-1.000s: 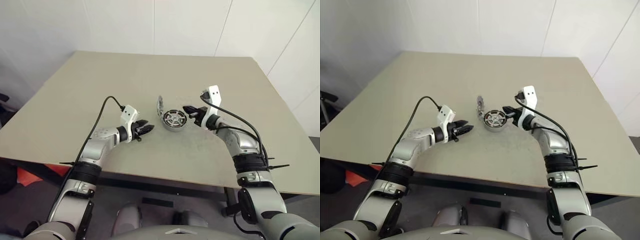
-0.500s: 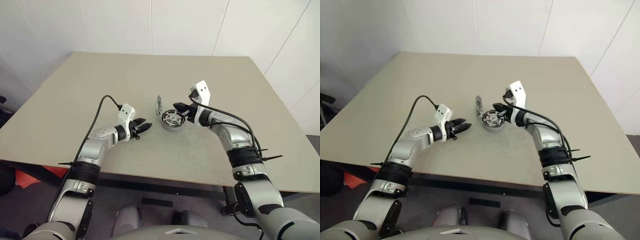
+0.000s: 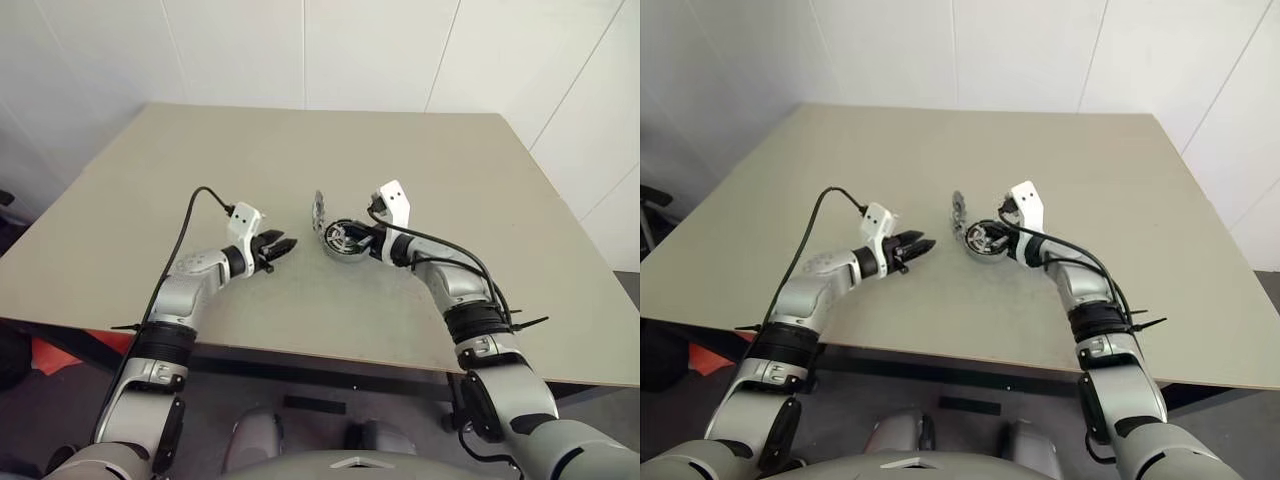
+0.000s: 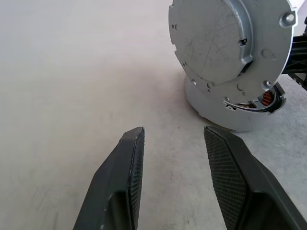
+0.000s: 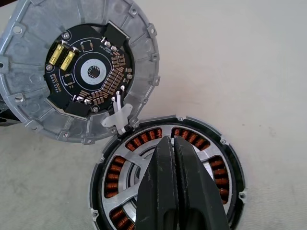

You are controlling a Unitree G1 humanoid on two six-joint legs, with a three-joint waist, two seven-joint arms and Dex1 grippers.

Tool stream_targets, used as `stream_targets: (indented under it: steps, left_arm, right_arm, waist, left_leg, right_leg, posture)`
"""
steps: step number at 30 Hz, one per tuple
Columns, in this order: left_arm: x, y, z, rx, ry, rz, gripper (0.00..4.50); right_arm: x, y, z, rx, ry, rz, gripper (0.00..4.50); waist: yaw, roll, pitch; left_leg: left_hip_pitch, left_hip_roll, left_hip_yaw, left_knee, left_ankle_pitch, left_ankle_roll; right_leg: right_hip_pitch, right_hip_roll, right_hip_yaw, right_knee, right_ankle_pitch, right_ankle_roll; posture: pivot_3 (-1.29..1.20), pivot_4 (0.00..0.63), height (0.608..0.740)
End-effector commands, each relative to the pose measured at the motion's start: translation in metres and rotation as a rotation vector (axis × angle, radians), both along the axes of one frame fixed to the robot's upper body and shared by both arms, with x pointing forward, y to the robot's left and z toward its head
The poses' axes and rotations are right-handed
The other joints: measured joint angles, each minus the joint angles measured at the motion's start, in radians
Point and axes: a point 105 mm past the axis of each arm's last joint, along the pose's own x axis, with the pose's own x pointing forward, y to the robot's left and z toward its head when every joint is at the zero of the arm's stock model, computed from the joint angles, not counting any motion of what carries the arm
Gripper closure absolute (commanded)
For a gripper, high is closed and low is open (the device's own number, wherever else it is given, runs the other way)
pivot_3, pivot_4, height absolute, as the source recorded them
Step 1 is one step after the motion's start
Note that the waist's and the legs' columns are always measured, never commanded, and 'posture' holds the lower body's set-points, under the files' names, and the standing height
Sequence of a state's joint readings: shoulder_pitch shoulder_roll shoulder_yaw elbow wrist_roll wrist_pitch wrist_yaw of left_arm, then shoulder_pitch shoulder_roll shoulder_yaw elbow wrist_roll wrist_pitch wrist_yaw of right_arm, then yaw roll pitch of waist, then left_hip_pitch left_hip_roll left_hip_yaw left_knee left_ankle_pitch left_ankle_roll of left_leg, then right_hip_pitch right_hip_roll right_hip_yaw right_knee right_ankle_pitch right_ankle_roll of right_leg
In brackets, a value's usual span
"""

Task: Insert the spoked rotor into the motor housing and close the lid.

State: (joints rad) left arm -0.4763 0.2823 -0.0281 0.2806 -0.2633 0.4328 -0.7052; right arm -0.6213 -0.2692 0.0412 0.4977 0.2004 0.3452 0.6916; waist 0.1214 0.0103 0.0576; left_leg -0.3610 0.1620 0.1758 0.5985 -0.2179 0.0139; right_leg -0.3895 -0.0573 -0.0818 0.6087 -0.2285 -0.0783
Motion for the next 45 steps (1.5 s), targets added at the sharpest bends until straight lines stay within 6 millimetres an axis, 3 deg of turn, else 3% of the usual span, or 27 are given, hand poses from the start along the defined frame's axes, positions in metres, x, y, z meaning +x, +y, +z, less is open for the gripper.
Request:
stream_targets:
  steps: [1, 5, 9, 12, 15, 19, 22, 27, 30, 33, 41, 45]
  left_arm:
    - [0.007, 0.002, 0.019, -0.011, -0.071, 0.007, 2.41]
    - [0.006, 0.001, 0.018, -0.012, -0.070, 0.005, 2.41]
    - [0.007, 0.001, 0.019, -0.010, -0.072, 0.006, 2.41]
    - [0.007, 0.003, 0.020, -0.009, -0.075, 0.010, 2.41]
    - [0.007, 0.004, 0.020, -0.008, -0.075, 0.013, 2.41]
    - [0.007, 0.003, 0.020, -0.008, -0.082, 0.012, 2.41]
    - [0.007, -0.001, 0.033, 0.002, -0.135, -0.013, 2.41]
    - [0.011, -0.004, 0.047, -0.007, -0.181, -0.014, 2.41]
    - [0.013, -0.005, 0.050, -0.006, -0.191, -0.013, 2.41]
    - [0.013, -0.007, 0.048, -0.003, -0.192, -0.015, 2.41]
    - [0.012, -0.007, 0.046, 0.000, -0.193, -0.010, 2.41]
    - [0.011, -0.004, 0.044, 0.002, -0.192, 0.003, 2.41]
  right_arm:
    - [0.009, 0.002, 0.039, 0.040, -0.120, 0.015, 4.46]
    - [0.009, 0.004, 0.030, 0.040, -0.088, 0.010, 4.46]
    - [0.003, 0.000, -0.011, 0.017, 0.032, -0.023, 4.46]
    - [0.002, -0.004, -0.021, -0.007, 0.036, -0.042, 4.46]
    - [0.007, -0.006, -0.009, 0.007, -0.003, -0.047, 4.46]
    - [0.006, -0.009, 0.036, -0.053, -0.133, 0.082, 4.46]
    - [-0.002, -0.012, 0.069, -0.215, -0.280, 0.249, 4.46]
    - [-0.014, -0.025, 0.077, -0.576, -0.380, 0.517, 4.46]
    - [-0.015, -0.031, 0.078, -0.701, -0.375, 0.639, 4.46]
    - [-0.009, -0.036, 0.066, -0.850, -0.356, 0.716, 3.91]
    - [0.003, -0.040, 0.047, -1.168, -0.334, 0.883, 1.33]
    - [0.007, -0.033, 0.047, -1.233, -0.375, 0.931, 1.33]
  waist:
    - [0.000, 0.000, 0.000]
    - [-0.001, 0.000, 0.000]
    - [0.000, 0.000, 0.000]
    - [0.000, 0.000, 0.000]
    - [-0.001, 0.000, 0.000]
    - [0.003, 0.000, 0.000]
    - [0.002, 0.000, 0.000]
    - [0.002, 0.000, 0.000]
    - [-0.001, 0.000, 0.000]
    - [-0.005, 0.000, 0.000]
    - [-0.004, -0.001, 0.000]
    - [-0.011, -0.001, 0.000]
  left_leg:
    - [0.000, 0.000, 0.000, 0.000, 0.000, 0.000]
    - [0.000, 0.000, 0.000, 0.000, 0.001, 0.001]
    - [0.000, 0.000, 0.000, 0.000, 0.001, 0.001]
    - [0.000, 0.000, 0.000, 0.000, 0.000, 0.001]
    - [0.004, 0.000, 0.000, 0.000, 0.000, 0.000]
    - [0.006, 0.000, 0.000, 0.000, 0.000, 0.000]
    - [0.003, 0.000, 0.000, 0.001, 0.000, 0.001]
    - [0.001, 0.000, 0.000, 0.001, 0.001, 0.005]
    - [-0.003, 0.000, 0.000, 0.004, -0.002, 0.009]
    - [-0.008, 0.001, 0.000, 0.011, -0.003, 0.011]
    - [-0.012, 0.002, 0.000, 0.018, -0.003, 0.011]
    - [-0.012, 0.002, 0.000, 0.018, -0.003, 0.011]
  right_leg:
    - [0.000, 0.000, 0.000, 0.000, 0.000, 0.000]
    - [0.000, 0.000, 0.000, 0.000, 0.000, 0.000]
    - [0.000, 0.000, 0.000, 0.000, 0.000, 0.000]
    - [0.000, 0.000, 0.000, 0.000, 0.000, 0.000]
    - [0.004, 0.000, 0.000, 0.000, 0.000, 0.000]
    - [0.005, 0.000, 0.000, 0.000, 0.000, 0.000]
    - [0.003, 0.000, 0.000, 0.000, 0.000, 0.000]
    - [0.001, 0.000, 0.000, 0.000, 0.000, 0.000]
    - [-0.001, 0.000, 0.000, 0.001, 0.000, 0.000]
    - [-0.005, 0.000, 0.000, 0.005, 0.000, 0.000]
    - [-0.010, -0.001, 0.000, 0.014, 0.000, -0.001]
    - [-0.010, -0.001, 0.000, 0.015, 0.000, -0.001]
  posture:
    - [0.00, 0.000, 0.740]
    - [0.00, 0.000, 0.740]
    - [0.00, 0.000, 0.740]
    - [0.00, 0.000, 0.740]
    - [0.00, 0.000, 0.740]
    - [0.00, 0.000, 0.740]
    - [0.00, 0.000, 0.740]
    - [0.00, 0.000, 0.740]
    - [0.00, 0.000, 0.740]
    - [0.00, 0.000, 0.740]
    - [0.00, 0.000, 0.740]
    - [0.00, 0.000, 0.740]
